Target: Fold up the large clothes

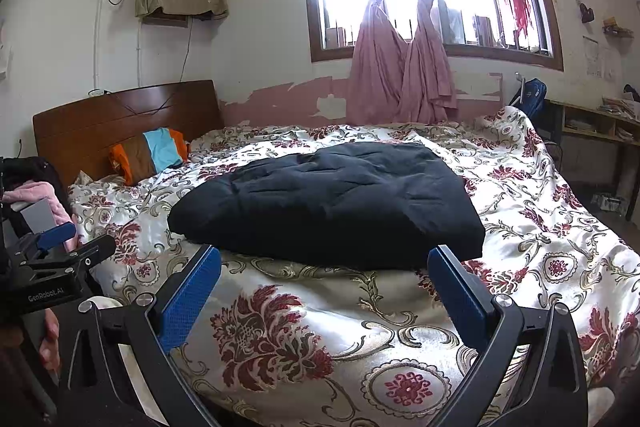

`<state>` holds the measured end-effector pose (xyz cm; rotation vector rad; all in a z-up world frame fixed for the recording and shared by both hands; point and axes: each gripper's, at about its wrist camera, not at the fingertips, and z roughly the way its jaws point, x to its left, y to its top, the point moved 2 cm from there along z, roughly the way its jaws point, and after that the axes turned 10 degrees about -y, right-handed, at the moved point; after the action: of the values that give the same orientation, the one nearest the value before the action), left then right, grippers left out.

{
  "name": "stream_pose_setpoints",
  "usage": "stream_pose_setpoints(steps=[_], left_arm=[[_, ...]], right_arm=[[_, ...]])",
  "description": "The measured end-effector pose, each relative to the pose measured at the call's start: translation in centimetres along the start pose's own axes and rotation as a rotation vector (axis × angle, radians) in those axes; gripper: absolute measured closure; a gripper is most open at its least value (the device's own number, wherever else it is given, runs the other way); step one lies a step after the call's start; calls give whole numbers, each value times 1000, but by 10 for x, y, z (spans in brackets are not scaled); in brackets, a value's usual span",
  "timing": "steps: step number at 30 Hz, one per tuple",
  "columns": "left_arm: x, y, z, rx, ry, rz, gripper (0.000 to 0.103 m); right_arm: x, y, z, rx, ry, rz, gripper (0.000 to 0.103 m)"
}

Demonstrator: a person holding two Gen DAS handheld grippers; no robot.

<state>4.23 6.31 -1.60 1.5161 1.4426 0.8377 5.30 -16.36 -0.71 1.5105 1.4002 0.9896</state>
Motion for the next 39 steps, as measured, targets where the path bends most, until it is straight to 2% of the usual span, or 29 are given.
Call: stream_pose_setpoints(steps=[39], left_arm=[[1, -2, 2, 7, -2, -9, 0]], right_arm=[[3, -6, 1, 10, -3, 2, 2]])
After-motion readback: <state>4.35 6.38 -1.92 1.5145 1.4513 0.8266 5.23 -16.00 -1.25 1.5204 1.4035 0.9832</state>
